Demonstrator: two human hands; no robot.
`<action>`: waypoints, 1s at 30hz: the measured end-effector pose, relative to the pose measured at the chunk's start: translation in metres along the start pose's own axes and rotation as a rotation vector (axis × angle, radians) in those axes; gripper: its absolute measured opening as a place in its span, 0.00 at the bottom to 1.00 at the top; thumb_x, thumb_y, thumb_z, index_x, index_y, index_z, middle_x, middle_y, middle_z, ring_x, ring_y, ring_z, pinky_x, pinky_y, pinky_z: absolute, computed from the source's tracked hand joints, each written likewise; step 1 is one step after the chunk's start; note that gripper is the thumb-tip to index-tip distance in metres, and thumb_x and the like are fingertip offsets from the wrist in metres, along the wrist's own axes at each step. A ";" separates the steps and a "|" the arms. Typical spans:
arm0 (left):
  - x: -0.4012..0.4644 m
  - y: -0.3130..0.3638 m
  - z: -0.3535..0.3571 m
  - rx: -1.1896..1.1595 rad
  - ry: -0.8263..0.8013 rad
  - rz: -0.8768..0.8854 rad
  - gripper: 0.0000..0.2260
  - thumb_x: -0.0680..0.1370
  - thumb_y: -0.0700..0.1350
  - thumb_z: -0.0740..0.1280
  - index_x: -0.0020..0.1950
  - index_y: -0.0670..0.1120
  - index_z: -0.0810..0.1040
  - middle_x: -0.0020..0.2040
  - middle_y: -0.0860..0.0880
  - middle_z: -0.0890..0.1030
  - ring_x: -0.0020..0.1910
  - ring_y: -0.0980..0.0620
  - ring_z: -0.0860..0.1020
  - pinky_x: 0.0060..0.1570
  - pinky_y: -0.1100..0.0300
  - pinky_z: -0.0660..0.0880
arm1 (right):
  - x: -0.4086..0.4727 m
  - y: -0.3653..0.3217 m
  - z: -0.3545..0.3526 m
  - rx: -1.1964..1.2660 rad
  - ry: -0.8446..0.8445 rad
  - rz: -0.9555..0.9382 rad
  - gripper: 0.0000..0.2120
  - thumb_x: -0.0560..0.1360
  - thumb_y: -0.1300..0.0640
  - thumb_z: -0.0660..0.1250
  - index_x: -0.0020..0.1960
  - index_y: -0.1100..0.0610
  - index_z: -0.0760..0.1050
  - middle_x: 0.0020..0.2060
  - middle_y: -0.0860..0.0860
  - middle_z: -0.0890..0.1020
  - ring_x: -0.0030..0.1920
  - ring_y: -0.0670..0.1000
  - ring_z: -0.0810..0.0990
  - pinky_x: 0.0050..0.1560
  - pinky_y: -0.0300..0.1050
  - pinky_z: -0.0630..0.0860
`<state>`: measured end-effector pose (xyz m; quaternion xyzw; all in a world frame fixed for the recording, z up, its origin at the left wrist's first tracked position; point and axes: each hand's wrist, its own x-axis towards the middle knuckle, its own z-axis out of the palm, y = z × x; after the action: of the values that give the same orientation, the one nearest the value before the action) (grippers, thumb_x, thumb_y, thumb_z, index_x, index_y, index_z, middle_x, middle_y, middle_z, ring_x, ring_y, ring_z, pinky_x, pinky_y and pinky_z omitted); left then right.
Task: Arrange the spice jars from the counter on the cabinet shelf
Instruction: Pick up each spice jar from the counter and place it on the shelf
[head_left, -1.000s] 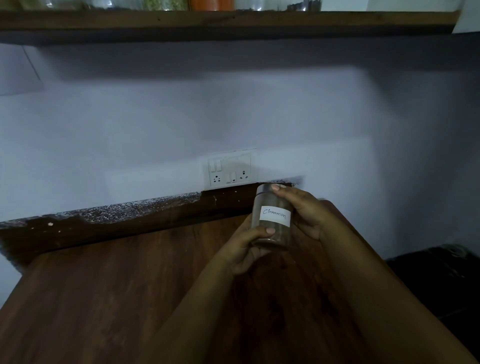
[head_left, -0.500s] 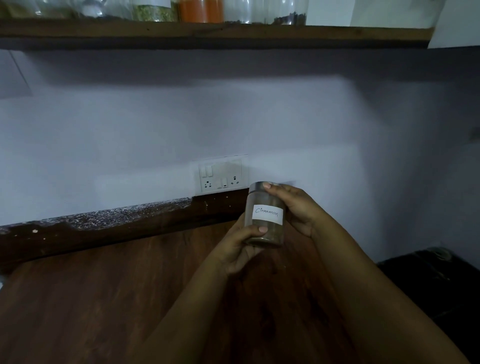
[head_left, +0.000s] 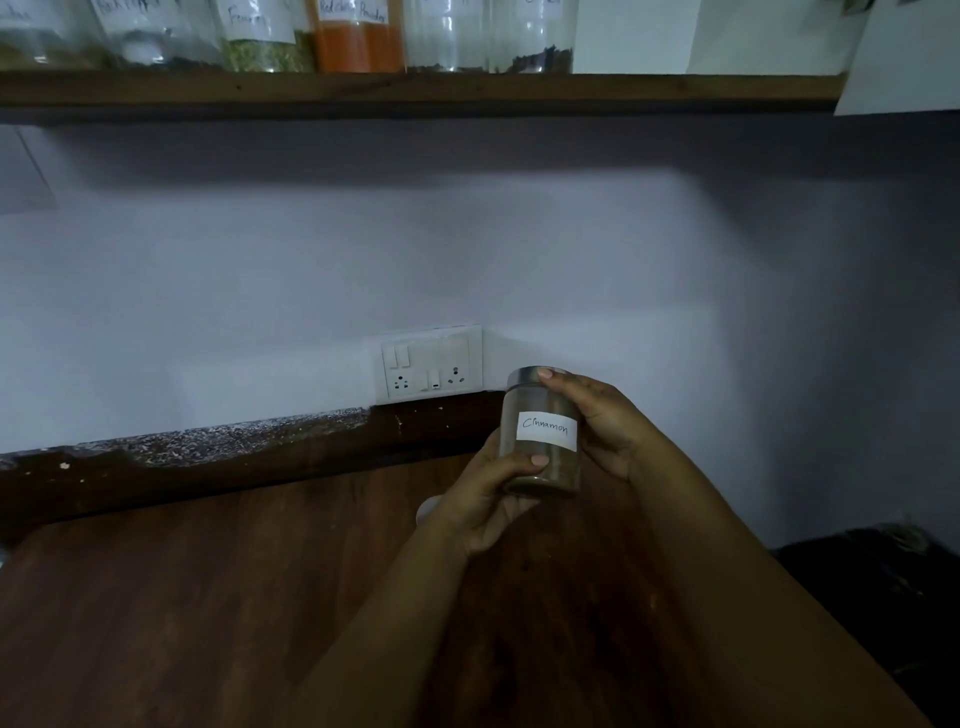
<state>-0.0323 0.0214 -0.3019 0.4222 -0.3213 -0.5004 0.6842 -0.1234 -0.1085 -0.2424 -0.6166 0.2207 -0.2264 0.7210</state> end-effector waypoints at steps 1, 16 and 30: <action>0.002 0.000 0.005 0.023 0.034 -0.006 0.36 0.65 0.46 0.76 0.71 0.47 0.67 0.64 0.41 0.76 0.61 0.44 0.79 0.56 0.47 0.78 | 0.000 -0.002 -0.005 -0.010 0.007 0.002 0.22 0.70 0.47 0.73 0.59 0.59 0.80 0.52 0.59 0.84 0.50 0.57 0.83 0.53 0.52 0.80; 0.047 0.045 0.098 0.251 0.216 0.300 0.46 0.66 0.48 0.78 0.73 0.68 0.53 0.65 0.44 0.76 0.60 0.45 0.80 0.50 0.54 0.81 | -0.020 -0.081 -0.091 -0.166 -0.137 -0.134 0.48 0.58 0.40 0.77 0.73 0.40 0.59 0.61 0.53 0.79 0.60 0.53 0.79 0.51 0.48 0.80; 0.074 0.154 0.178 0.578 0.225 0.759 0.40 0.60 0.56 0.79 0.70 0.63 0.68 0.61 0.57 0.77 0.60 0.57 0.78 0.50 0.62 0.79 | -0.028 -0.194 -0.113 -0.175 -0.184 -0.608 0.47 0.55 0.46 0.83 0.70 0.34 0.65 0.61 0.48 0.79 0.59 0.47 0.81 0.58 0.46 0.78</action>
<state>-0.1003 -0.0729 -0.0845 0.4994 -0.5025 -0.0573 0.7034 -0.2244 -0.2076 -0.0655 -0.7319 -0.0207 -0.3546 0.5816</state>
